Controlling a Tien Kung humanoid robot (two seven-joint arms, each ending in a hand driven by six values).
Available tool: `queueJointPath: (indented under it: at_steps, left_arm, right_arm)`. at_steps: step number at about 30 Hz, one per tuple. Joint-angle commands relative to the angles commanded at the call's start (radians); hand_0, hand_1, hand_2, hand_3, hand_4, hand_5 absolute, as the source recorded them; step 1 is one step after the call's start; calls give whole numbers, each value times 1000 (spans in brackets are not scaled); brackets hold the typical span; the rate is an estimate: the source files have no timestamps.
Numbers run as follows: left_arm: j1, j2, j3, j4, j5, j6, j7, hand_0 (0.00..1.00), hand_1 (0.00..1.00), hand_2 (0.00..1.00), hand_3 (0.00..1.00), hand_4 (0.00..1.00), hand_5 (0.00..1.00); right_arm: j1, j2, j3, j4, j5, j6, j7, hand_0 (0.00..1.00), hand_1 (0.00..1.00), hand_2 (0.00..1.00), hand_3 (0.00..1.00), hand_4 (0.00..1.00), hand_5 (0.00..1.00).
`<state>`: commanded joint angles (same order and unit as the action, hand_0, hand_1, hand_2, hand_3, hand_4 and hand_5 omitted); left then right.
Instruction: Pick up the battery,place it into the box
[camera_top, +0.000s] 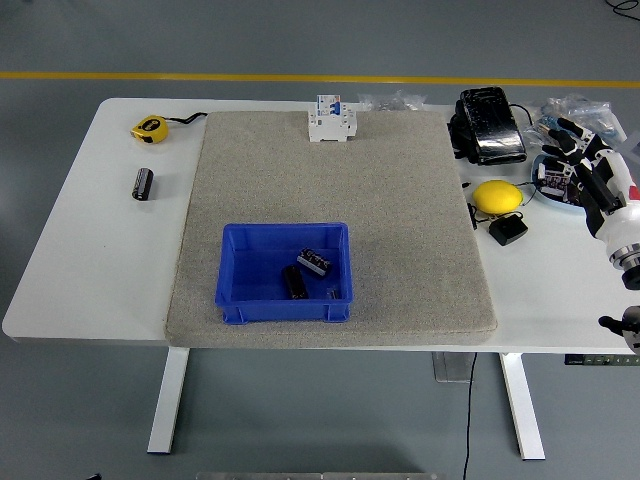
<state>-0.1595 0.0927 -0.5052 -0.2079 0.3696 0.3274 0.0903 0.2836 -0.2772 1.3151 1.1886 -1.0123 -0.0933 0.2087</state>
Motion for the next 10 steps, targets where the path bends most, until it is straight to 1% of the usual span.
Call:
queueJointPath:
  at_steps: [10]
  left_arm:
    - [4, 0, -6, 0, 4, 2, 3, 690, 659, 758, 694, 704, 537]
  right_arm:
    - [-1, -3, -9, 1, -2, 2, -2, 772, 770, 808, 824, 998, 723]
